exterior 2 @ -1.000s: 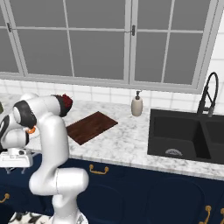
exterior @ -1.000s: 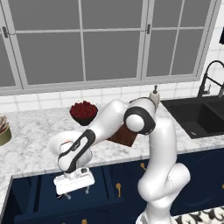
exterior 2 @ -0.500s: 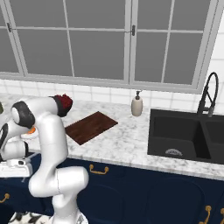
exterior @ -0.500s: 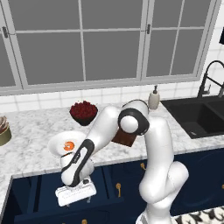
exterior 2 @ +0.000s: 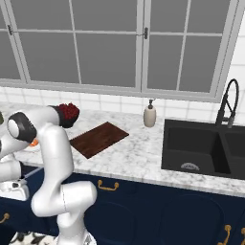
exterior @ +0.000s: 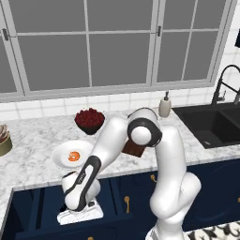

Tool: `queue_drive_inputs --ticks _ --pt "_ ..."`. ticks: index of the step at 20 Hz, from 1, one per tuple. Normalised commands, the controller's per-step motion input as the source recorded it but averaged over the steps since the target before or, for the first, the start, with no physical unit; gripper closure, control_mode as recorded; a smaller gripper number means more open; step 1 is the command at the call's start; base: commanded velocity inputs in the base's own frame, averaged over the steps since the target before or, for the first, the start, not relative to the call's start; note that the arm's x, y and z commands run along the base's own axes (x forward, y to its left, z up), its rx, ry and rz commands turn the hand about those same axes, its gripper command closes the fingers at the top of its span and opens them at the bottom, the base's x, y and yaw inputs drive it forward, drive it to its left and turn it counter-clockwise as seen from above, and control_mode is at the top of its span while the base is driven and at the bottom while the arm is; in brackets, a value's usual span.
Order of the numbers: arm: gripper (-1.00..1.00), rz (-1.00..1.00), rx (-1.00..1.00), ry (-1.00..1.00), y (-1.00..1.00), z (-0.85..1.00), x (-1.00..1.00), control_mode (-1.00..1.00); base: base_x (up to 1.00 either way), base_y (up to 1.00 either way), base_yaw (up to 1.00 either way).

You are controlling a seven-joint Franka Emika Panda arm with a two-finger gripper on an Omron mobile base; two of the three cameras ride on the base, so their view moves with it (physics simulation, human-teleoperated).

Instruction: Pick up the knife from the drawer and place it on the cutting board. Then place the meat from the plate to the cutting board.

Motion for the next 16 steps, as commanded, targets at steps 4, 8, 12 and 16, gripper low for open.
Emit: queue_drive_inputs --ticks 4,8,12,16 --pt "-1.00 0.00 0.02 -0.02 0.01 0.14 -0.48 -1.00 0.00 0.00 0.00" --pt "-1.00 0.00 0.04 -0.05 0.00 0.24 -0.39 -1.00 0.00 0.00 0.00" --pt "-1.00 0.00 0.02 -0.08 0.02 0.48 0.03 -1.00 0.00 0.00 0.00" --pt "-1.00 -0.04 0.00 -0.19 0.03 0.53 0.45 -1.00 0.00 0.00 0.00"
